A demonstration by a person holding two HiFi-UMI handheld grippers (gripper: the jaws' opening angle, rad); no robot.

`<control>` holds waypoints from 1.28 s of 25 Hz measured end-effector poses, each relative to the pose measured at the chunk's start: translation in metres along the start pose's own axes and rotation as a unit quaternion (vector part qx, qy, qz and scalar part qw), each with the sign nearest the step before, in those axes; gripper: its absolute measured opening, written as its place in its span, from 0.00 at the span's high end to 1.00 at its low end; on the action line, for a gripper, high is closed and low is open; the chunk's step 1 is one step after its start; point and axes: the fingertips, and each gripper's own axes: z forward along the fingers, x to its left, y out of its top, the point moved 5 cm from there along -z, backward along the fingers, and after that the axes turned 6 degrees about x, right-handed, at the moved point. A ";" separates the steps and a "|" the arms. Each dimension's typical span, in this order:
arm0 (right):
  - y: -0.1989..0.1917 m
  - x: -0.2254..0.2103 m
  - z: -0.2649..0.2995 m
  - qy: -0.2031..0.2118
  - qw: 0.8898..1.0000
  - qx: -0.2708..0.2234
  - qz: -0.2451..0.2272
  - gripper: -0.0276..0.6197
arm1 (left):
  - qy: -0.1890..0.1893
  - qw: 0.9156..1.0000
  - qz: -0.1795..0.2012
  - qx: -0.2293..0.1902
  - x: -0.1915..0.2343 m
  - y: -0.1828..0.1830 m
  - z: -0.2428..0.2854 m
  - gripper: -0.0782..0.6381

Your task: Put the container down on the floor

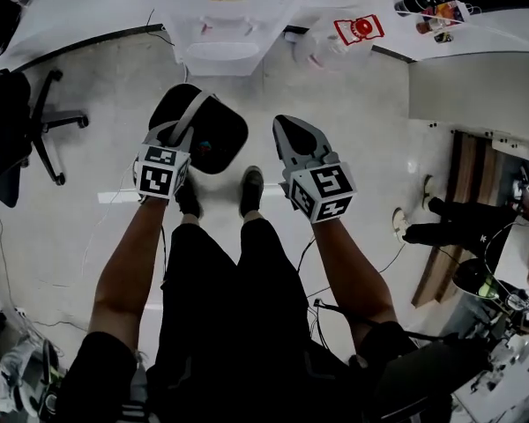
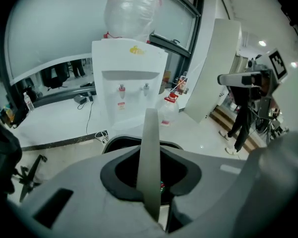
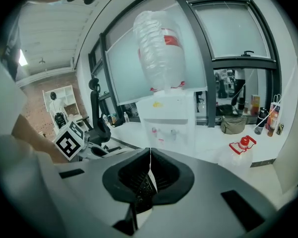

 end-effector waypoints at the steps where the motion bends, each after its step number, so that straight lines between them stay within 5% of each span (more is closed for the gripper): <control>1: -0.006 -0.002 0.004 0.002 1.000 0.002 0.002 0.94 | 0.001 1.000 -0.010 0.002 0.001 -0.003 0.007 0.78; 16: -0.088 -0.020 0.068 0.032 0.999 0.032 0.022 0.94 | 0.028 0.990 -0.132 0.030 0.016 -0.081 0.117 0.79; 32: -0.160 -0.031 0.121 0.051 0.997 0.048 0.020 0.94 | 0.035 0.982 -0.182 0.042 0.024 -0.131 0.208 0.79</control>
